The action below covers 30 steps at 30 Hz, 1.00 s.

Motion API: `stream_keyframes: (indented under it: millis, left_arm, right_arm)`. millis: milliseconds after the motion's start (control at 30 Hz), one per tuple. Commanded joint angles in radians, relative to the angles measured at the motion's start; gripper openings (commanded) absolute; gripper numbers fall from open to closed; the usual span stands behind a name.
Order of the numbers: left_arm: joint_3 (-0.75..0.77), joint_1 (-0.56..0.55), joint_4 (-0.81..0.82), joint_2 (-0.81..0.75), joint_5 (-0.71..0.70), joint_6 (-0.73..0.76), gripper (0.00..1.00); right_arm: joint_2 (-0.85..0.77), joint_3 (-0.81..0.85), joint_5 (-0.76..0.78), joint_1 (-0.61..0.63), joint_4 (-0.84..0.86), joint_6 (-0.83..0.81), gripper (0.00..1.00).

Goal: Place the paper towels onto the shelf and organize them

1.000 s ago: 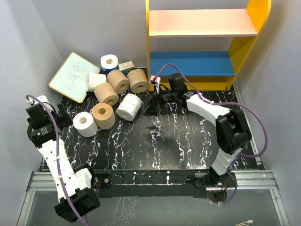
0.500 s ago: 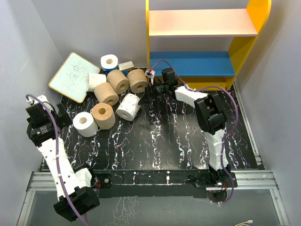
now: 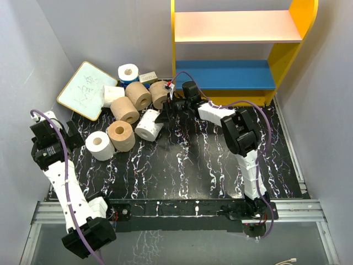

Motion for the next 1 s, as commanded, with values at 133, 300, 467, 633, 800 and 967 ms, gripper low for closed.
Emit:
stream_keyframes:
  millis: [133, 300, 467, 633, 800, 967]
  left_arm:
    - [-0.007, 0.009, -0.005, 0.006, 0.016, 0.006, 0.98]
    - [-0.007, 0.009, -0.005, 0.015, 0.019, 0.008, 0.98]
    - [-0.007, 0.009, -0.005, 0.018, 0.02, 0.008, 0.98]
    - [-0.007, 0.008, -0.005, 0.013, 0.02, 0.007, 0.98]
    - [-0.007, 0.008, -0.005, 0.004, 0.018, 0.008, 0.98]
    - [-0.007, 0.009, -0.005, 0.005, 0.02, 0.008, 0.98]
  right_arm:
    - [0.063, 0.085, 0.004, 0.016, 0.068, 0.018, 0.67]
    - [0.061, 0.055, 0.0, 0.033, 0.052, -0.013, 0.47]
    - [0.051, 0.016, -0.007, 0.039, 0.04, -0.04, 0.25]
    - [-0.033, -0.006, 0.075, 0.039, -0.055, -0.132, 0.0]
    - [-0.277, -0.032, 0.277, 0.047, -0.294, -0.403, 0.0]
    - [-0.539, -0.12, 0.47, 0.059, -0.418, -0.632, 0.0]
